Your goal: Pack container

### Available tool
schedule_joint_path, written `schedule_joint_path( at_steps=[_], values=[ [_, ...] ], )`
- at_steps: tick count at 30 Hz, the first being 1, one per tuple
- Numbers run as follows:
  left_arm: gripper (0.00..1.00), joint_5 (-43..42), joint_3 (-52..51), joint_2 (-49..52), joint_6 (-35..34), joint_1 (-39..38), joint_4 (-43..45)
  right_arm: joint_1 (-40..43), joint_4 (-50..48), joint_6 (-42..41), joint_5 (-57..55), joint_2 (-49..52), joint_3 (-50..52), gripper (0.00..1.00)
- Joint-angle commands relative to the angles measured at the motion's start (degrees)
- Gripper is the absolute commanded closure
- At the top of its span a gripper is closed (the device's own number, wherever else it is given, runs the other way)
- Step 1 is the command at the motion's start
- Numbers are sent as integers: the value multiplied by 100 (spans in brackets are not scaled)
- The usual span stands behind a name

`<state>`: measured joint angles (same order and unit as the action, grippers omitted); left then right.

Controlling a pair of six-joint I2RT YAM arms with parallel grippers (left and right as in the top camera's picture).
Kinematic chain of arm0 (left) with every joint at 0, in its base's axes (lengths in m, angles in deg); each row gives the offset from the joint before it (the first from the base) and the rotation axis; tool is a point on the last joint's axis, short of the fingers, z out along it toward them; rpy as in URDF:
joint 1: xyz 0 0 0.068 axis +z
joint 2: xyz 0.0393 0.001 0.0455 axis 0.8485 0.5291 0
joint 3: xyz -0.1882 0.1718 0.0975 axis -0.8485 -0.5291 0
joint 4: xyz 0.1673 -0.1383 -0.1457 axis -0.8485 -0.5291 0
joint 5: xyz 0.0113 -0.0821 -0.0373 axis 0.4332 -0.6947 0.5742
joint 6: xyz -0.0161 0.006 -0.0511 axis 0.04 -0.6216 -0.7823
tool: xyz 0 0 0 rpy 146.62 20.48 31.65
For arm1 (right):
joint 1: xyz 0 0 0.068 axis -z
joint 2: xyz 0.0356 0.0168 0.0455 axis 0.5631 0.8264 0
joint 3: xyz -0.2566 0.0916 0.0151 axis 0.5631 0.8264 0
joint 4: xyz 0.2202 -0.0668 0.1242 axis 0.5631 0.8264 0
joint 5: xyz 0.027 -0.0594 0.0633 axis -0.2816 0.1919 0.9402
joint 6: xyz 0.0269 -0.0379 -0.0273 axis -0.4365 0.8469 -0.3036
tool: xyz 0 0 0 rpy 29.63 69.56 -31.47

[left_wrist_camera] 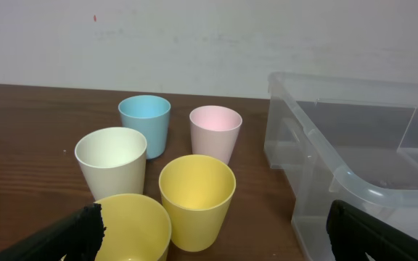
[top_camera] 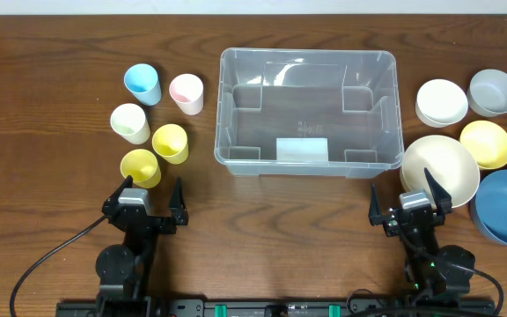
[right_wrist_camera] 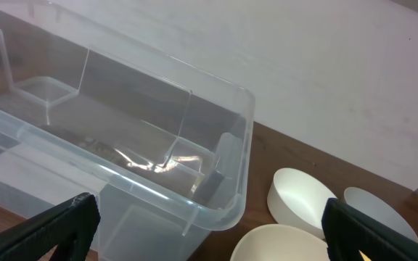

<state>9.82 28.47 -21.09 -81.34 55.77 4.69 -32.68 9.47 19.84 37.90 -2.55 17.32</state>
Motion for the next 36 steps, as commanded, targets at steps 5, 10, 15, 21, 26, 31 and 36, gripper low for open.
schedule_joint_path(
  at_steps=[5,10,15,21,26,31,36],
  values=[
    [2,-105,-87,-35,94,28,-205,-48,-15,81,50,-42,48,1],
    [2,-105,-87,-35,94,28,-205,-48,-20,-83,245,-42,48,1],
    [2,-105,-87,-35,94,28,-205,-48,-37,-1624,518,-42,48,1],
    [2,-105,-87,-35,94,28,-205,-48,-310,-1849,553,-42,48,1],
    [2,-105,-87,-35,94,28,-205,-48,-437,-2448,997,-42,48,1],
    [2,-105,-87,-35,94,28,-205,-48,-330,-2616,1325,-42,44,1],
    [2,-105,-87,-35,94,28,-205,-48,-1305,-3139,1908,-42,-179,1]
  ],
)
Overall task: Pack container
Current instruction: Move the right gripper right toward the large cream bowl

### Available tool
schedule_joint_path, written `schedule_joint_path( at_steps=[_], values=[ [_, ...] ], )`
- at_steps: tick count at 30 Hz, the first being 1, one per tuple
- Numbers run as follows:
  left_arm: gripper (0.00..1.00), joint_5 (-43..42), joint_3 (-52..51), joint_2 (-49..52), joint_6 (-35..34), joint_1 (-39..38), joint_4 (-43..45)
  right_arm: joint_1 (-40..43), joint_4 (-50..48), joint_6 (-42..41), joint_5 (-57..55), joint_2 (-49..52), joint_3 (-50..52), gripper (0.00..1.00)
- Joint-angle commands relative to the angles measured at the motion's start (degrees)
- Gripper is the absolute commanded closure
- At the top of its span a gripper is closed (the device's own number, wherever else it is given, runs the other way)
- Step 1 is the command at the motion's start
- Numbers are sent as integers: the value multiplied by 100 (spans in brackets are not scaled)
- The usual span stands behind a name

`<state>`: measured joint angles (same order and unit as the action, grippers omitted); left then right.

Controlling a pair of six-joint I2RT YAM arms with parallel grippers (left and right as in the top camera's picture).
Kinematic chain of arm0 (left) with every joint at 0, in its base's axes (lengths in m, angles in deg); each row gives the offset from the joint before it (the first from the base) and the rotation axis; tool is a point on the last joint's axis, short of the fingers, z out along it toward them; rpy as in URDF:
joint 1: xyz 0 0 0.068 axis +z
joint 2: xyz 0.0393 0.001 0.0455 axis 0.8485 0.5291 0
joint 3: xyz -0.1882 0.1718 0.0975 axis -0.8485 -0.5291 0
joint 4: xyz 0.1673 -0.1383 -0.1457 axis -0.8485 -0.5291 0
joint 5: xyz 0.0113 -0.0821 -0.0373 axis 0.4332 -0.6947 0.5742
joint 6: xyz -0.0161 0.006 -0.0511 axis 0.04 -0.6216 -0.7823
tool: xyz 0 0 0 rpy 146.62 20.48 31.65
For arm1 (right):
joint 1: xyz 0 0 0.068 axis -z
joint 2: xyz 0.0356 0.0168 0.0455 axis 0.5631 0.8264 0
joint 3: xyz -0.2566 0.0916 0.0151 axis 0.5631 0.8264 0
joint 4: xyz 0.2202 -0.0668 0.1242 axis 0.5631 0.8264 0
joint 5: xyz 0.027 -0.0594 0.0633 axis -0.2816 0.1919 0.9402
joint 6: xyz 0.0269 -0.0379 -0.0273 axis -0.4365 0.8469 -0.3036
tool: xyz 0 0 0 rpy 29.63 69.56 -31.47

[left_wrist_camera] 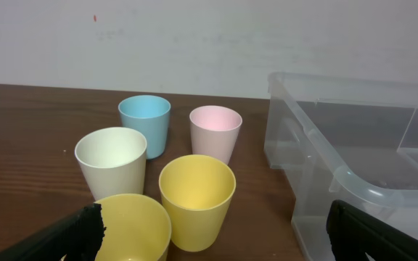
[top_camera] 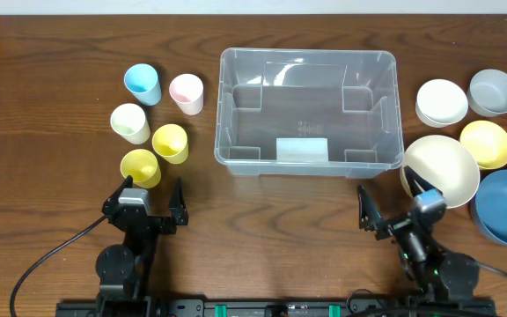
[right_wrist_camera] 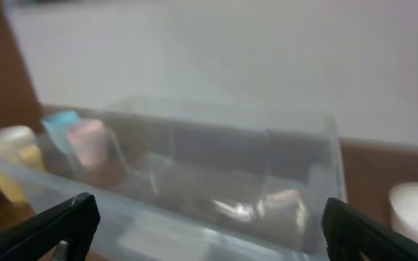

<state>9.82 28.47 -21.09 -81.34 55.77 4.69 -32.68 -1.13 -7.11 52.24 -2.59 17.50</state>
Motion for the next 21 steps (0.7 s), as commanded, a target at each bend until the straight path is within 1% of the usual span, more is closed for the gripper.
schedule_joint_path(
  at_steps=[1,3,5,8,11,14,18,20,21],
  values=[
    [2,-105,-87,-35,94,28,-205,-46,-304,-498,420,-37,-330,1],
    [2,-105,-87,-35,94,28,-205,-48,-138,-575,109,-20,-791,1],
    [2,-105,-87,-35,94,28,-205,-46,382,-614,-428,79,-1346,1],
    [2,-105,-87,-35,94,28,-205,-31,2065,-752,-1661,553,-2483,1],
    [2,-105,-87,-35,94,28,-205,7,3700,-511,-2120,1423,-3641,1],
    [2,-105,-87,-35,94,28,-205,7,4859,-487,-1950,2422,-4680,1],
    [2,-105,-87,-35,94,28,-205,7,6039,-472,-468,3440,-5689,1],
    [2,-105,-87,-35,94,28,-205,7,6218,-256,-317,3740,-5757,1],
    [2,-105,-87,-35,94,28,-205,17,6205,-229,-470,3880,-5761,1]
  ],
)
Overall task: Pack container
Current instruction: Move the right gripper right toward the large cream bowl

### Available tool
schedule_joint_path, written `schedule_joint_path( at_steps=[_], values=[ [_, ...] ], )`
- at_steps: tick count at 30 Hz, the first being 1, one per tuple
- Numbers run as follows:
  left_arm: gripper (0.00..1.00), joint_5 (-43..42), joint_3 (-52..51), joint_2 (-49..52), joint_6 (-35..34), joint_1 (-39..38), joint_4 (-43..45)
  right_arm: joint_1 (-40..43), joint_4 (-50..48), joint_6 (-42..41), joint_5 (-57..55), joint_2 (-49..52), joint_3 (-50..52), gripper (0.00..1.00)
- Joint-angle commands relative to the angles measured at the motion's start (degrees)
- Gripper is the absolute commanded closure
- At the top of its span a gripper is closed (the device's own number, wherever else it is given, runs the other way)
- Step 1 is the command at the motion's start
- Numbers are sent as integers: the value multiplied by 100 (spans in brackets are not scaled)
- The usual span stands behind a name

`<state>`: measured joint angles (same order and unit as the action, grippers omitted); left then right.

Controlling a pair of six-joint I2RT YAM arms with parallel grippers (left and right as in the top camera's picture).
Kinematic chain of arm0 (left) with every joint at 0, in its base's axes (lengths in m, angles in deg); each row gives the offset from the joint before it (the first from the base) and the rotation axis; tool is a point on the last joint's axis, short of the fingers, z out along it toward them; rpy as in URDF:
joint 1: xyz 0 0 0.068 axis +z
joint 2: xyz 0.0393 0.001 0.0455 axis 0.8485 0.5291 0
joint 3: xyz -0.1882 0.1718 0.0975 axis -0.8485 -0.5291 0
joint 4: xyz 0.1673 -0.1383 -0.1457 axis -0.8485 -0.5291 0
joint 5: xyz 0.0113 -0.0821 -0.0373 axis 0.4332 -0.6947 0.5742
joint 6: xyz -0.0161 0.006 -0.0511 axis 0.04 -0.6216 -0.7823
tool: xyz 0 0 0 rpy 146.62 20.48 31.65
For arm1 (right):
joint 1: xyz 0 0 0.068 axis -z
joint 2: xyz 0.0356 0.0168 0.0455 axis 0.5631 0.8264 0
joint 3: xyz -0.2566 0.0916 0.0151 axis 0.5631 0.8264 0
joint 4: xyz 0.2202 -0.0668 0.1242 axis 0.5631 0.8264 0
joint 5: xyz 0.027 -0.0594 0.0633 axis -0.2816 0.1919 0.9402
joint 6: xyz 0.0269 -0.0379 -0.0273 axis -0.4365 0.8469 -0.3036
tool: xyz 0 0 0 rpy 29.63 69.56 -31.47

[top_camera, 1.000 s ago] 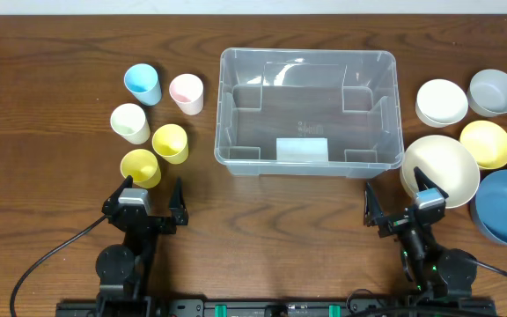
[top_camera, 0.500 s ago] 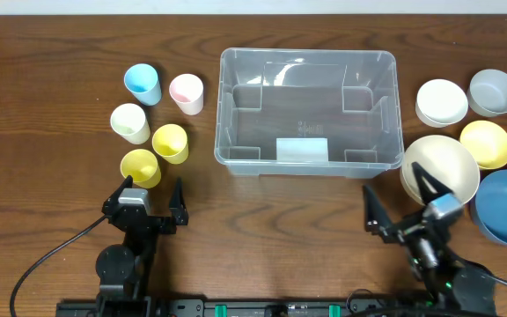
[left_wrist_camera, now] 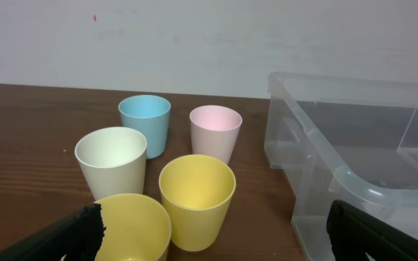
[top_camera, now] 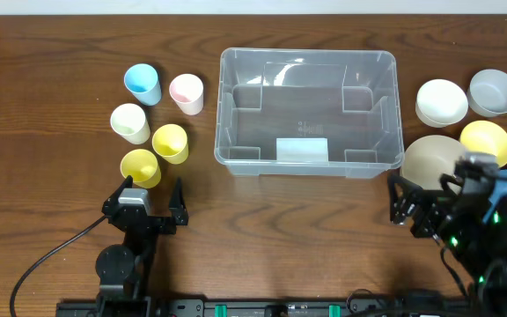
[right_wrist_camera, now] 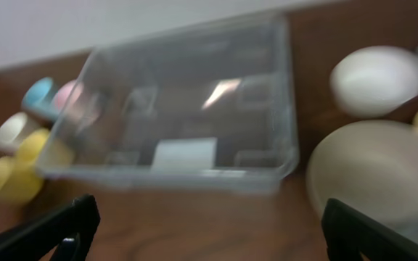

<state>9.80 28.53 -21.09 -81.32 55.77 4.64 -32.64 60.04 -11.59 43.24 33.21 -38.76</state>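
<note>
The clear plastic container (top_camera: 306, 110) stands empty at the table's middle; the blurred right wrist view also shows the container (right_wrist_camera: 187, 109). Left of it are several cups: blue (top_camera: 142, 84), pink (top_camera: 187, 92), cream (top_camera: 130, 123) and two yellow (top_camera: 170, 143). Bowls sit to the right: white (top_camera: 441, 101), grey (top_camera: 494, 92), yellow (top_camera: 486, 143), a large cream bowl (top_camera: 431, 158) and a blue one, partly hidden. My left gripper (top_camera: 148, 198) stands open behind the yellow cups (left_wrist_camera: 197, 196). My right gripper (top_camera: 422, 210) is open, raised beside the large cream bowl (right_wrist_camera: 369, 174).
The container has small moulded compartments at its corners and a white label on its front wall. The bowls crowd the table's right edge, and the right arm covers part of the blue bowl. Bare wood lies between both grippers along the front.
My right arm has moved right and its wrist camera now looks down on the container and the bowls from higher up. It stays open. The left arm and all objects are unchanged.
Both grippers first stood open near the front edge, the right one facing the container's right corner. Then the right gripper was turned leftward across the container. Now it is by the large cream bowl, looking down. Nothing has been picked up.
</note>
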Motion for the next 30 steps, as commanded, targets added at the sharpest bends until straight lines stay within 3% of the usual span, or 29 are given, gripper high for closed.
schedule_joint_path(
  at_steps=[1,5,9,14,21,30],
  values=[
    [2,-103,-94,-35,92,28,-201,35,101,26,221,411,-162,1],
    [2,-103,-94,-35,92,28,-201,343,372,-1596,-811,791,-363,1],
    [2,-103,-94,-35,92,28,-201,1032,492,-2347,-1279,1021,-509,1],
    [2,-103,-94,-35,92,28,-201,2140,697,-2343,-1274,1478,-509,1],
    [2,-103,-94,-35,92,28,-201,3593,1143,-1659,-511,2675,-638,1],
    [2,-103,-94,-37,92,28,-201,4297,1386,-1766,-562,3158,-629,1]
  ],
)
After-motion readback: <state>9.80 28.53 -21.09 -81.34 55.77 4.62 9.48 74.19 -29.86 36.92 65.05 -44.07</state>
